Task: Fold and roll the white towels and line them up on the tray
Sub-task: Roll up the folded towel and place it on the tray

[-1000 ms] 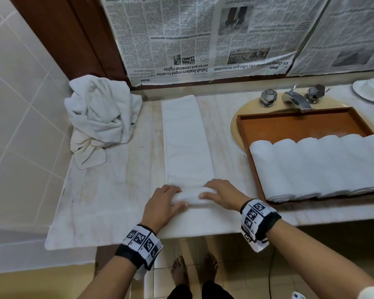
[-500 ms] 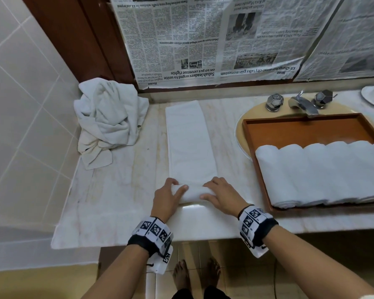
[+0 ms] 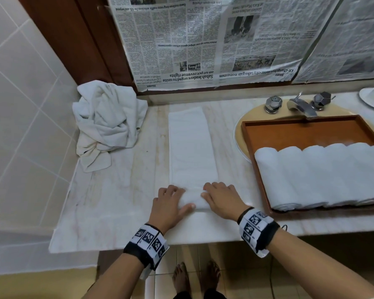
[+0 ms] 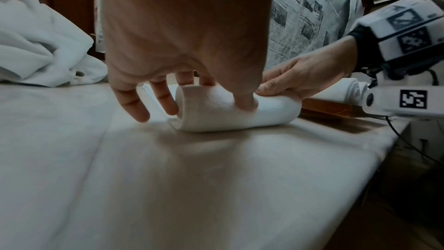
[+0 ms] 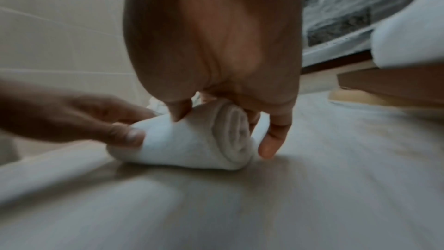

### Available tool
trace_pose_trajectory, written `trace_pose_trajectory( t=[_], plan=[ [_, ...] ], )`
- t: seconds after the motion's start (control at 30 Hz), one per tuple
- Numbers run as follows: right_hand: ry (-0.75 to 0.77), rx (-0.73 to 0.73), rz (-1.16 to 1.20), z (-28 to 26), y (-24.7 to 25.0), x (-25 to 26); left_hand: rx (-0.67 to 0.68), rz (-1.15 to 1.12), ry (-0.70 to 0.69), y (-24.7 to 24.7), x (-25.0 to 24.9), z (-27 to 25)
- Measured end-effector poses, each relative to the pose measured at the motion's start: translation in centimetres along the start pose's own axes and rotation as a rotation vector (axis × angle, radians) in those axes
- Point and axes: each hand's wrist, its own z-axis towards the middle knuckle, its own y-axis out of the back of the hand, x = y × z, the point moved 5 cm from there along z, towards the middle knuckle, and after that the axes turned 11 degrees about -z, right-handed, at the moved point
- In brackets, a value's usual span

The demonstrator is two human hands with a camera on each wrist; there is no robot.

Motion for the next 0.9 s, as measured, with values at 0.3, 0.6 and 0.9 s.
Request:
trace_pose_trajectory(
  t=[0.3, 0.6, 0.9],
  plan=[
    [0.148, -0.268, -0.136, -2.6, -1.8, 2.8, -0.06, 0.007, 0.033, -0.2, 0.1, -0.6],
    [0.187, 0.146, -0.006, 0.4, -0.9, 1.2, -0.058, -0.118, -0.035, -0.3, 0.0, -0.6],
    [0.109, -0.032, 0.168, -1.3, 0.1, 0.7, 0.09, -0.333, -0.027, 0.4, 0.8, 0.1]
  ],
)
